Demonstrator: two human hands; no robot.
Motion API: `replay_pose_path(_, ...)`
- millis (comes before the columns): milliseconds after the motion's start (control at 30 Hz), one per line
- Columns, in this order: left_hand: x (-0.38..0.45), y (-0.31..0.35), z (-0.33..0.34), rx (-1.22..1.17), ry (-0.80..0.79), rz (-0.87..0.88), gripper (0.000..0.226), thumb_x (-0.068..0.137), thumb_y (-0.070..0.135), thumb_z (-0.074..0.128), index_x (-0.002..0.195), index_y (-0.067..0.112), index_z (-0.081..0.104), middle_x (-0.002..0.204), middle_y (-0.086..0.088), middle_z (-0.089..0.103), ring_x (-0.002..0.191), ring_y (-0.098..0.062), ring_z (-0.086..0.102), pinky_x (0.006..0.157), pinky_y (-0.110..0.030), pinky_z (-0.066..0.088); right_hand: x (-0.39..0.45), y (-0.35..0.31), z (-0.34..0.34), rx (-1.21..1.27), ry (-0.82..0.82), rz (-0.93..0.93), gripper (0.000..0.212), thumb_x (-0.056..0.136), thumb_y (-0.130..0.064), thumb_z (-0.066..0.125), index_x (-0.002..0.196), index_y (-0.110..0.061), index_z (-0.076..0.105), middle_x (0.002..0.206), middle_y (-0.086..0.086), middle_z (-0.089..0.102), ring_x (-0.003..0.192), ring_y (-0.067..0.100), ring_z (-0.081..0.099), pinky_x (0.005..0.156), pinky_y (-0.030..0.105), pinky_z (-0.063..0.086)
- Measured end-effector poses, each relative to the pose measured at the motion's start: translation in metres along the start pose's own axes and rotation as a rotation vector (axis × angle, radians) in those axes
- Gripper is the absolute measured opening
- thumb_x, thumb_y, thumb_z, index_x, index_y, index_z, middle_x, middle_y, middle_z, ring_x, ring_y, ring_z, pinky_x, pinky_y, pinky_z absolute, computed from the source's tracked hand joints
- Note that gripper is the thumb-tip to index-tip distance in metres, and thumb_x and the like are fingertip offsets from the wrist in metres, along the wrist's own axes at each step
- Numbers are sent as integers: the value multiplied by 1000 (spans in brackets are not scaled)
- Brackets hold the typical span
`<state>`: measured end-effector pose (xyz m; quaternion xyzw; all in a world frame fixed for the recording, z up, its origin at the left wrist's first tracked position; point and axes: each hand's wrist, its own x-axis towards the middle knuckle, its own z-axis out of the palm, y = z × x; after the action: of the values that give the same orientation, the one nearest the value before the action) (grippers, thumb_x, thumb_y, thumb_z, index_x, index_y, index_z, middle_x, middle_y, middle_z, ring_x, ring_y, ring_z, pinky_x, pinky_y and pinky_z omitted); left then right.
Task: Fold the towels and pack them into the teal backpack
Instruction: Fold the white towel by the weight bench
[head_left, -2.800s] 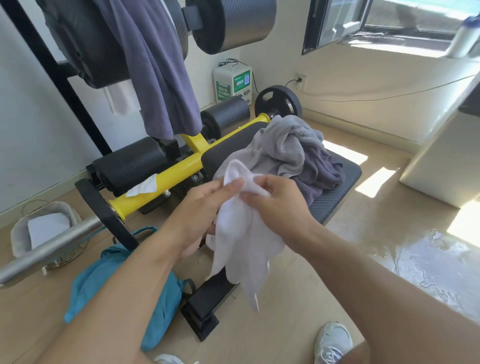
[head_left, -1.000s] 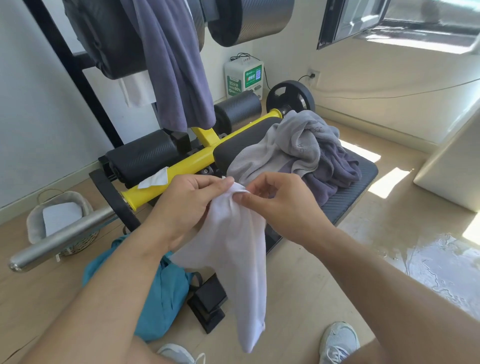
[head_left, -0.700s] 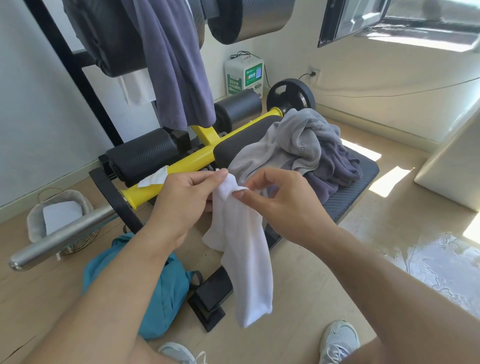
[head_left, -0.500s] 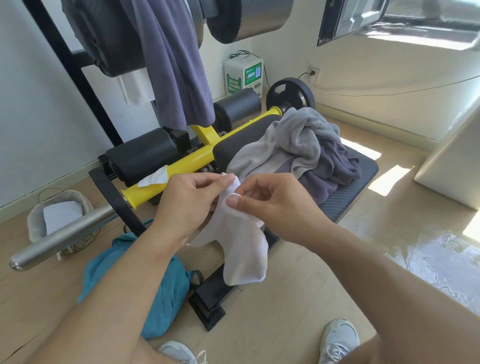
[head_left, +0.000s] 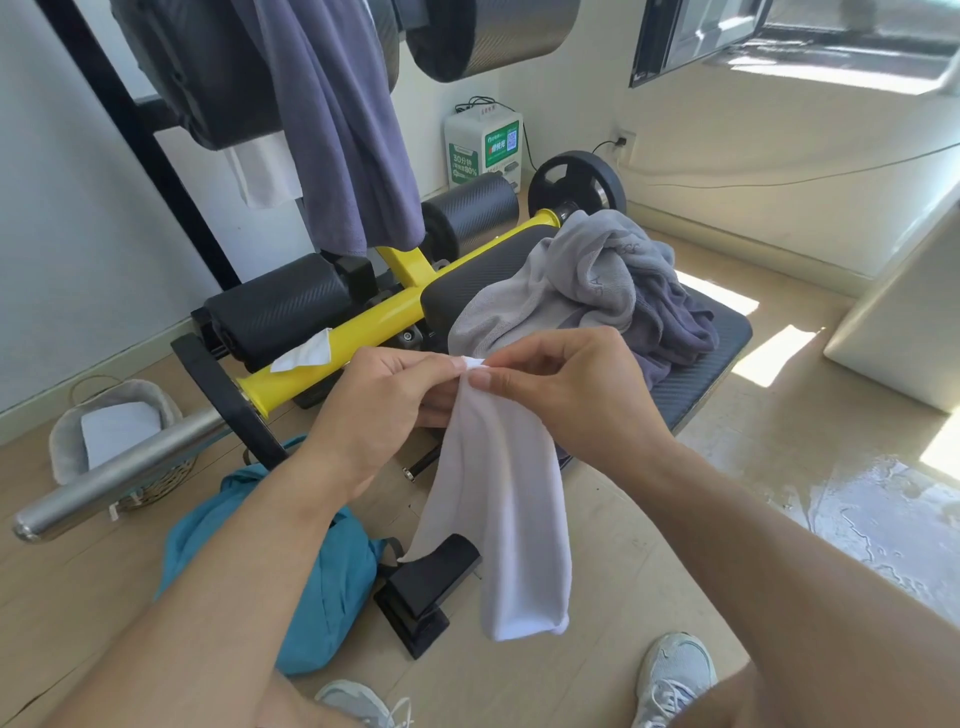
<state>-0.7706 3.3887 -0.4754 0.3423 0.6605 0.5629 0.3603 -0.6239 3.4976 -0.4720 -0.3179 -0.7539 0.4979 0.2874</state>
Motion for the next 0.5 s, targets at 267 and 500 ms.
replay_pose_path(267,-2,2,-3,8,-92,38,24,100,12,56,102,11,80,95,-13,80,89,-25,77,78,-34,60,1,1,-3,29,14,-7,21,70,-38,92,76,-22,79,74,1,75,71,19,70,64,28,53)
replay_pose_path(500,-3,1,-5,211,-118,114,30,72,12,86,99,23,80,93,2,81,93,-13,77,90,-34,60,2,1,-5,83,-72,38,23,71,-33,92,77,-16,79,76,6,76,66,9,63,62,21,48)
